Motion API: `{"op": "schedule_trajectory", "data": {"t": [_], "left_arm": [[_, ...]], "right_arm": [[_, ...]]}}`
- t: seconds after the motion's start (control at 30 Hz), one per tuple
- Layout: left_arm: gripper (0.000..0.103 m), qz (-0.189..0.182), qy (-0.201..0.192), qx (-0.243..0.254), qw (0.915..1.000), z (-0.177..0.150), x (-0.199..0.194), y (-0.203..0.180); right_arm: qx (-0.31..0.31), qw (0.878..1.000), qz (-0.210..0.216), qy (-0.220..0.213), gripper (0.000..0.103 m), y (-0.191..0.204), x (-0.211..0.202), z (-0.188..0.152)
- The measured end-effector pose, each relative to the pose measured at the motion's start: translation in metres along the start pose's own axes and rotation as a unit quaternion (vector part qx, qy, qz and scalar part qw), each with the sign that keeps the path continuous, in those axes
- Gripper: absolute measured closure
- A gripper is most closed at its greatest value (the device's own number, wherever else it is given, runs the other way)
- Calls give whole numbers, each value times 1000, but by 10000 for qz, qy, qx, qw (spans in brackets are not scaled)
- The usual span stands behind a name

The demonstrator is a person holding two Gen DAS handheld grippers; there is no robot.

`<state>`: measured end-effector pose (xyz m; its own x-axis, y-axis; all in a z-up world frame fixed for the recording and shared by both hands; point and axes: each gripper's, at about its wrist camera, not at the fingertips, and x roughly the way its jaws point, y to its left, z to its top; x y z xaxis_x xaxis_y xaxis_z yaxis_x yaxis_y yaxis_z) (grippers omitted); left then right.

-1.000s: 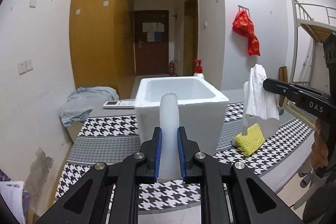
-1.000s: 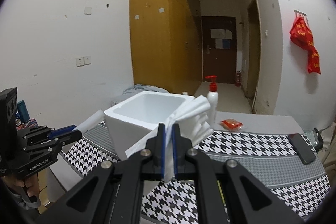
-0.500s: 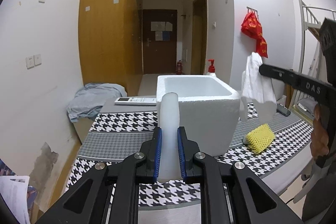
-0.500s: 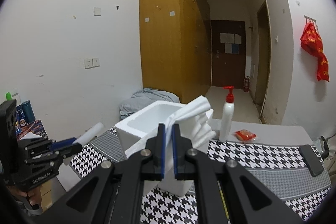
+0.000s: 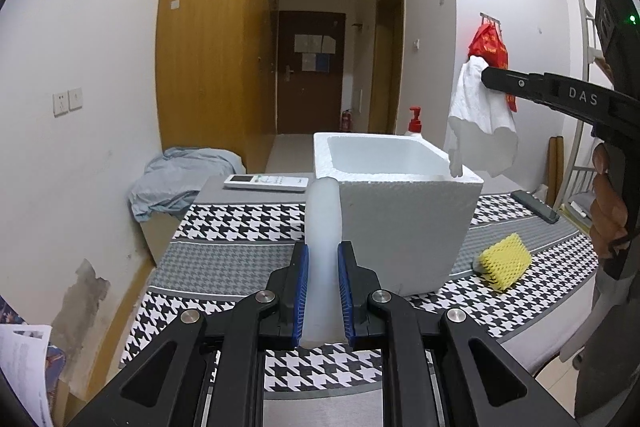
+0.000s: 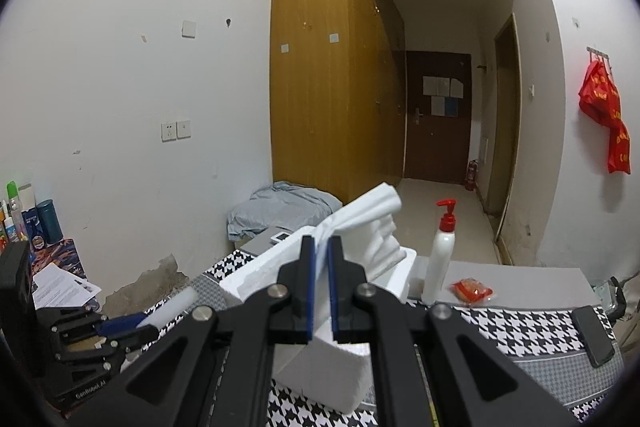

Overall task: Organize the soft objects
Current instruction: 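Carry the white cloths in the right tool over the foam box opening, then open the right tool to drop the white cloths into the foam box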

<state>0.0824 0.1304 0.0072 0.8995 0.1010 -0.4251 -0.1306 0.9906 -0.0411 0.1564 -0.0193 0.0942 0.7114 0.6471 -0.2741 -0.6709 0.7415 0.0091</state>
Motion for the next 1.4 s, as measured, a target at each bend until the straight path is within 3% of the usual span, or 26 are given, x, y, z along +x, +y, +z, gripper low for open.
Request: {"op": "schedule_trajectory", "data": {"t": [1.17,1.2,1.23,1.27,1.33,1.4], "left_arm": [[86,80,90,-136,9998,-4,16,21],[86,83,96,-142,9998,-4,16,21],[86,84,99,-149,9998,-3,16,21],[86,87,96,-160,9998,-3,16,22],[86,88,89,-169,9998,-3,15,23],[86,100,84,-179,9998,-3,15,23]], "right_arm": [[257,9967,5,776,93,1,90,-7],[217,9967,4,778,90,2,90,-7],[202,9968,-3,775,76,2,90,-7],[207,9968,-22,766,51,2,90,-7],[228,9976,-125,644,23,1,87,-7],[231,9982,-199,523,19,1,82,-6]]}}
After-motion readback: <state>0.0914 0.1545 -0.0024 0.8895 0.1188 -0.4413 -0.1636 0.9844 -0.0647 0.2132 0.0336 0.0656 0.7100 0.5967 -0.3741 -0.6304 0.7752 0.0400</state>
